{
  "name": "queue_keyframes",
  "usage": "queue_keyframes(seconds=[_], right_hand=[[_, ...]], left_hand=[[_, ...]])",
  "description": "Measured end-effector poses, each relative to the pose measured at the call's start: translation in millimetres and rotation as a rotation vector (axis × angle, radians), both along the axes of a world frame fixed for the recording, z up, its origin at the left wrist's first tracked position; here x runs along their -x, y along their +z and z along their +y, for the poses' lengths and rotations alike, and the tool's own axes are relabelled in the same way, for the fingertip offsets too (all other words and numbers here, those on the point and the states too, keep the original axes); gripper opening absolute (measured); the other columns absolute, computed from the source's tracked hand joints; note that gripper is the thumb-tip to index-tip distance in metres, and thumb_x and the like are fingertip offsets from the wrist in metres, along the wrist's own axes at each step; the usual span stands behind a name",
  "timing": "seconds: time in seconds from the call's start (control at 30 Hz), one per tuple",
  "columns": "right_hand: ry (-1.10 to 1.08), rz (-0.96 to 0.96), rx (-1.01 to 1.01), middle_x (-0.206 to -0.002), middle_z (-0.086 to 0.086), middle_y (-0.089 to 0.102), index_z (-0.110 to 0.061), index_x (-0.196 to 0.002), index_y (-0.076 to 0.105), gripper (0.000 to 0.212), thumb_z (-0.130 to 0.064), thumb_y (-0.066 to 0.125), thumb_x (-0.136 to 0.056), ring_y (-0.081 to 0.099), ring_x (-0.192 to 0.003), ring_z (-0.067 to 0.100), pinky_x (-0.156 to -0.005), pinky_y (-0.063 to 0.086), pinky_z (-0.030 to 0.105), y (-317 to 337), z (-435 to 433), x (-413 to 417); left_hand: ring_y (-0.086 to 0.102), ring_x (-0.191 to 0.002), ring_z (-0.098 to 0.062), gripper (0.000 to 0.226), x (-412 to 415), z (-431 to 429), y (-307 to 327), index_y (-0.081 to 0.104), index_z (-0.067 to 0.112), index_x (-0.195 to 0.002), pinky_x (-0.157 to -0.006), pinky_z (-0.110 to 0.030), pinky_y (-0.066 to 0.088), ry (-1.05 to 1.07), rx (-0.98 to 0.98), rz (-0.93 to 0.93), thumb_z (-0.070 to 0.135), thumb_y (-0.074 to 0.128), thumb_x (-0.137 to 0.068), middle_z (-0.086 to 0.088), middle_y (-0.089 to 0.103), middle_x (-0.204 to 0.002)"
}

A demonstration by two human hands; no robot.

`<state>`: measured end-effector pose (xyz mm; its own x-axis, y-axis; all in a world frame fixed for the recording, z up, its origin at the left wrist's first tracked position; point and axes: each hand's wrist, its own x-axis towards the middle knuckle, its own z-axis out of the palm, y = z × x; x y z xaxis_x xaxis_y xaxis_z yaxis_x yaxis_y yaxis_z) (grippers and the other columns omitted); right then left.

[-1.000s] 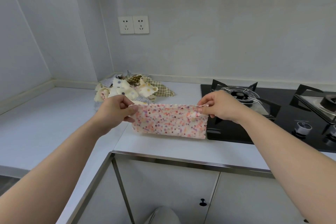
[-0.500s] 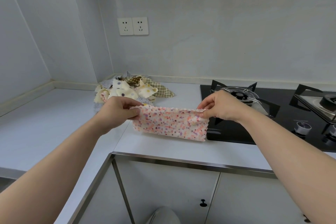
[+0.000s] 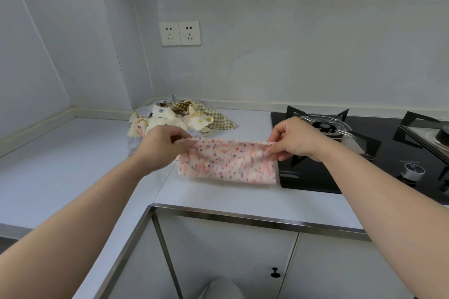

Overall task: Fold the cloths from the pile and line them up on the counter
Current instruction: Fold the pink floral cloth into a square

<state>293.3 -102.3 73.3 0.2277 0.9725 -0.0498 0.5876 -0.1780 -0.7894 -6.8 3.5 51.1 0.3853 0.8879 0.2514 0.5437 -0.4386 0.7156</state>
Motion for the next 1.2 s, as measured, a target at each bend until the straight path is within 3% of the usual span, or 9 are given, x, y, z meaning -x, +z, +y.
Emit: queue_keyframes(seconds=[0.13,0.33,0.53,0.63,0.73,0.9,1.0,1.1,1.2], right_hand=[[-0.09,-0.339,-0.284,-0.081,-0.008,0.071,-0.019,-0.084,0.073,0.008,-0.011,0.074,-0.084,0.065,-0.073,0.008,-0.065,0.05,0.016,-28,-6,8],[0.161,-0.817,-0.275,-0.095,-0.004,0.069,-0.021,-0.095,0.074,0.015,-0.015,0.064,-0.087,0.063,-0.09,0.02,-0.088,0.049,0.036,-99,-34,15],[0.176,-1.02,-0.4,-0.073,-0.004,0.068,-0.021,-0.075,0.073,0.015,-0.006,0.074,-0.071,0.064,-0.071,0.02,-0.073,0.054,0.035,-121,-43,15],[0.18,-1.025,-0.323,-0.076,-0.005,0.068,-0.02,-0.081,0.073,0.014,-0.008,0.066,-0.078,0.065,-0.074,0.021,-0.075,0.051,0.036,-121,-44,15],[0.174,-1.005,-0.222,-0.08,-0.007,0.069,-0.025,-0.089,0.074,0.031,-0.026,0.044,-0.082,0.065,-0.084,0.018,-0.08,0.047,0.035,-110,-48,21],[0.132,-0.92,-0.209,-0.107,-0.004,0.071,-0.02,-0.107,0.07,0.05,-0.04,0.027,-0.091,0.059,-0.112,0.019,-0.096,0.042,0.037,-85,-25,62],[0.175,-0.804,-0.15,-0.124,0.003,0.063,-0.013,-0.122,0.06,0.04,-0.032,0.031,-0.102,0.048,-0.127,0.024,-0.102,0.04,0.038,-93,-2,87],[0.193,-0.71,0.036,-0.158,0.007,0.033,-0.009,-0.151,0.034,0.052,-0.036,0.026,-0.107,0.022,-0.148,0.025,-0.119,0.02,0.037,-111,8,93],[0.187,-0.686,0.065,-0.166,0.004,0.011,-0.012,-0.158,0.017,0.058,-0.039,0.021,-0.107,0.006,-0.153,0.021,-0.122,0.004,0.033,-120,10,89]], left_hand=[[0.064,-0.084,-0.002,0.009,4,-7,-29,0.076,0.02,-0.089,-0.075,-0.017,0.051,-0.026,-0.378,0.004,0.017,0.08,-0.082,0.011,0.07,-0.089],[0.059,-0.084,0.003,0.015,22,-19,-89,0.073,0.019,-0.086,-0.076,-0.006,0.043,-0.235,-0.368,0.192,0.009,0.081,-0.078,0.01,0.068,-0.087],[0.056,-0.079,-0.001,0.006,27,-25,-102,0.069,0.016,-0.092,-0.074,-0.012,0.045,-0.264,-0.389,0.258,0.015,0.071,-0.086,0.013,0.062,-0.085],[0.057,-0.071,-0.008,0.016,25,-30,-96,0.068,0.019,-0.088,-0.068,-0.027,0.049,-0.257,-0.428,0.347,0.031,0.057,-0.087,0.015,0.057,-0.08],[0.058,-0.069,-0.011,0.029,19,-34,-89,0.067,0.024,-0.083,-0.077,-0.026,0.043,-0.226,-0.501,0.465,0.045,0.049,-0.085,0.014,0.062,-0.077],[0.062,-0.103,-0.023,0.031,-22,-45,-85,0.072,0.014,-0.109,-0.091,-0.036,0.047,-0.077,-0.475,0.342,0.03,0.048,-0.097,-0.001,0.07,-0.109],[0.048,-0.126,-0.025,0.037,-48,-41,-95,0.059,0.006,-0.127,-0.104,-0.036,0.04,-0.034,-0.294,0.43,0.027,0.042,-0.103,-0.009,0.057,-0.132],[0.017,-0.149,-0.03,0.059,-52,-32,-108,0.026,0.009,-0.154,-0.122,-0.04,0.017,-0.037,-0.124,0.638,0.042,0.026,-0.105,-0.012,0.025,-0.161],[-0.005,-0.153,-0.032,0.064,-48,-27,-112,0.005,0.021,-0.159,-0.124,-0.044,0.001,-0.03,-0.065,0.72,0.051,0.018,-0.104,-0.006,-0.001,-0.167]])
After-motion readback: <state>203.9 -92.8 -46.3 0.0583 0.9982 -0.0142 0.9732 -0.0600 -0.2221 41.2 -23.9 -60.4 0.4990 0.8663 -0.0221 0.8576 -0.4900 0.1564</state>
